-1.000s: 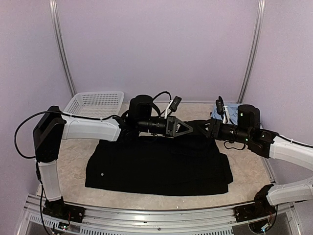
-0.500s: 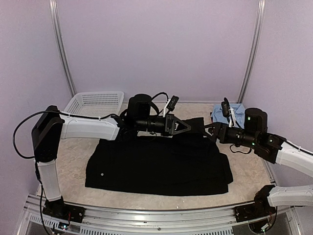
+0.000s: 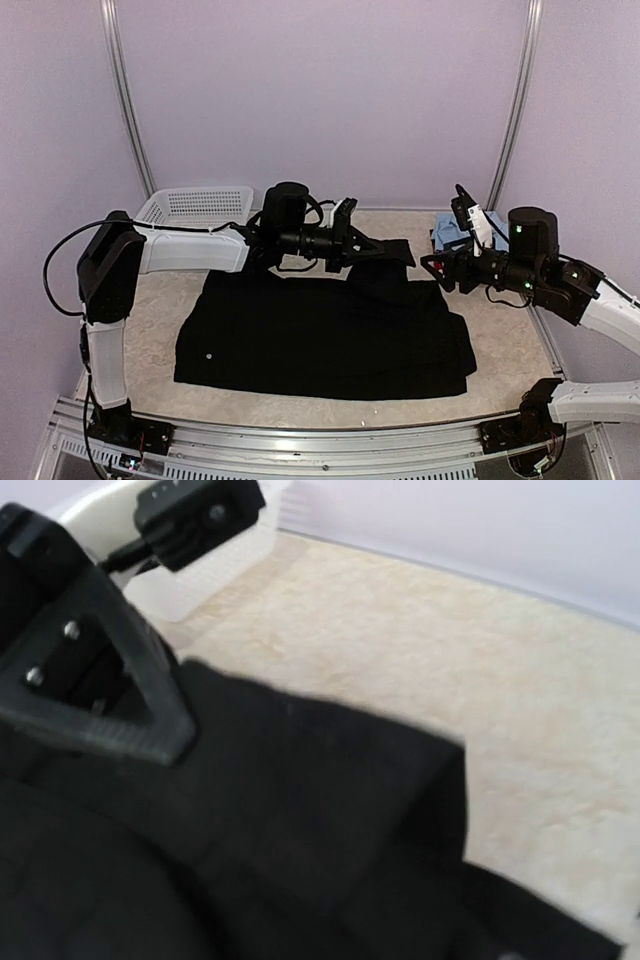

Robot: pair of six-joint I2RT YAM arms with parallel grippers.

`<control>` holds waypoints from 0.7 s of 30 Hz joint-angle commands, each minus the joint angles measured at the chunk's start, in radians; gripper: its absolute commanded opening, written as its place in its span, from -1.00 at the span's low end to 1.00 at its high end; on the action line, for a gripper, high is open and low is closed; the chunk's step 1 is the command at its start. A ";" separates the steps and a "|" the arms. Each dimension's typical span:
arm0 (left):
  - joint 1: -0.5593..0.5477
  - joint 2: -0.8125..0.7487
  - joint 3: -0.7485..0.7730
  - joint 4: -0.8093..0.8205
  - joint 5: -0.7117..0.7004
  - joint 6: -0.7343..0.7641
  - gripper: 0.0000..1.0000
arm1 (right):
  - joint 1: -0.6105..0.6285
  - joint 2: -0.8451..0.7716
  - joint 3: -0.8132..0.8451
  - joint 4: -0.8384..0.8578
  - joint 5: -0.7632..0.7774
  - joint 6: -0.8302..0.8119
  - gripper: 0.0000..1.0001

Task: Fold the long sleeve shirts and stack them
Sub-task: Pass from the left arm to the right

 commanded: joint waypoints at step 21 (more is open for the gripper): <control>-0.004 0.079 0.132 -0.104 0.121 -0.094 -1.00 | 0.310 0.361 0.261 -0.160 0.598 -0.308 0.41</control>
